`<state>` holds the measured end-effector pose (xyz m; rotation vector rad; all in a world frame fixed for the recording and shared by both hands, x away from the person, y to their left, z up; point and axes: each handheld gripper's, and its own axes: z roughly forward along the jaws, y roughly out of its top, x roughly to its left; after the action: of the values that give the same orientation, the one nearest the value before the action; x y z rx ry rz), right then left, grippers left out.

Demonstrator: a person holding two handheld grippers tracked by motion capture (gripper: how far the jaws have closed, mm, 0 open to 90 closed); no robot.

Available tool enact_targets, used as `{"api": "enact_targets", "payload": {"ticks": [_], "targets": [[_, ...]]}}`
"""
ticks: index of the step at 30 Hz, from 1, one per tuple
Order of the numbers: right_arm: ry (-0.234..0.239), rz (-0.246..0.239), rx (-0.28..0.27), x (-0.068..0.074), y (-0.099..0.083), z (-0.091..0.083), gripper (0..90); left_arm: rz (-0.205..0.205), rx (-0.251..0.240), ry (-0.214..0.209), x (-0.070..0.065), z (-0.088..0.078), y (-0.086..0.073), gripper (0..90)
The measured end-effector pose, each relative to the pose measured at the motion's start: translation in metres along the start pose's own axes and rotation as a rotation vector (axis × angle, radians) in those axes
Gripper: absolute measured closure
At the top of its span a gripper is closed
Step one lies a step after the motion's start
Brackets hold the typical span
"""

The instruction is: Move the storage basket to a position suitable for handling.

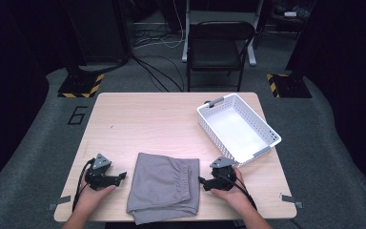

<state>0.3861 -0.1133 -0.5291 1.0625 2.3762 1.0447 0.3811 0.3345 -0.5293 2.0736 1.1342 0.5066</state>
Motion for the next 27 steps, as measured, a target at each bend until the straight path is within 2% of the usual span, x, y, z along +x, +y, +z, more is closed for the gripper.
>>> {"api": "enact_targets", "payload": {"ticks": [2, 3, 4, 5, 6, 10, 12, 13, 15, 17, 20, 21, 24, 27], "targets": [[0.0, 0.009, -0.003, 0.001, -0.001, -0.001, 17.7, -0.013, -0.006, 0.003, 0.0, 0.001, 0.0, 16.7], [0.006, -0.008, -0.009, -0.001, -0.001, -0.002, 21.8, -0.006, -0.006, 0.005, 0.001, 0.001, 0.001, 16.7], [0.006, -0.008, -0.009, -0.001, -0.001, -0.002, 21.8, -0.006, -0.006, 0.005, 0.001, 0.001, 0.001, 16.7], [0.01, 0.007, -0.018, 0.0, -0.001, -0.003, 28.1, -0.005, -0.004, 0.006, 0.001, 0.001, 0.001, 16.6], [0.01, 0.007, -0.018, 0.0, -0.001, -0.003, 28.1, -0.007, -0.004, 0.004, 0.001, 0.001, 0.001, 16.6], [0.015, -0.006, -0.027, -0.002, -0.001, -0.004, 37.8, -0.007, -0.006, 0.004, 0.001, 0.001, 0.001, 16.6], [0.032, -0.01, 0.0, -0.002, 0.001, -0.006, 43.8, -0.008, -0.014, 0.006, 0.001, 0.002, 0.0, 16.6], [0.035, -0.027, -0.009, -0.004, 0.002, -0.005, 45.8, -0.005, -0.005, 0.004, 0.001, 0.001, 0.001, 16.6], [0.045, -0.021, 0.018, -0.003, 0.004, -0.007, 47.9, -0.003, -0.004, -0.001, 0.001, 0.001, 0.001, 16.6], [0.059, -0.018, 0.0, -0.004, 0.008, -0.011, 50.0, -0.001, -0.005, -0.001, 0.001, 0.001, 0.001, 16.6], [0.046, 0.002, -0.016, -0.002, 0.014, -0.016, 51.0, -0.001, -0.006, -0.001, 0.001, 0.001, 0.001, 16.6], [0.06, 0.012, -0.028, -0.002, 0.018, -0.021, 50.9, 0.004, -0.004, -0.003, 0.001, 0.001, 0.001, 16.6], [0.054, 0.004, -0.037, -0.002, 0.024, -0.026, 50.7, 0.005, 0.001, -0.008, 0.001, 0.001, 0.001, 16.6], [0.047, -0.025, -0.05, -0.006, 0.036, -0.037, 52.9, 0.005, 0.001, -0.009, 0.001, 0.001, 0.001, 16.6]]}}
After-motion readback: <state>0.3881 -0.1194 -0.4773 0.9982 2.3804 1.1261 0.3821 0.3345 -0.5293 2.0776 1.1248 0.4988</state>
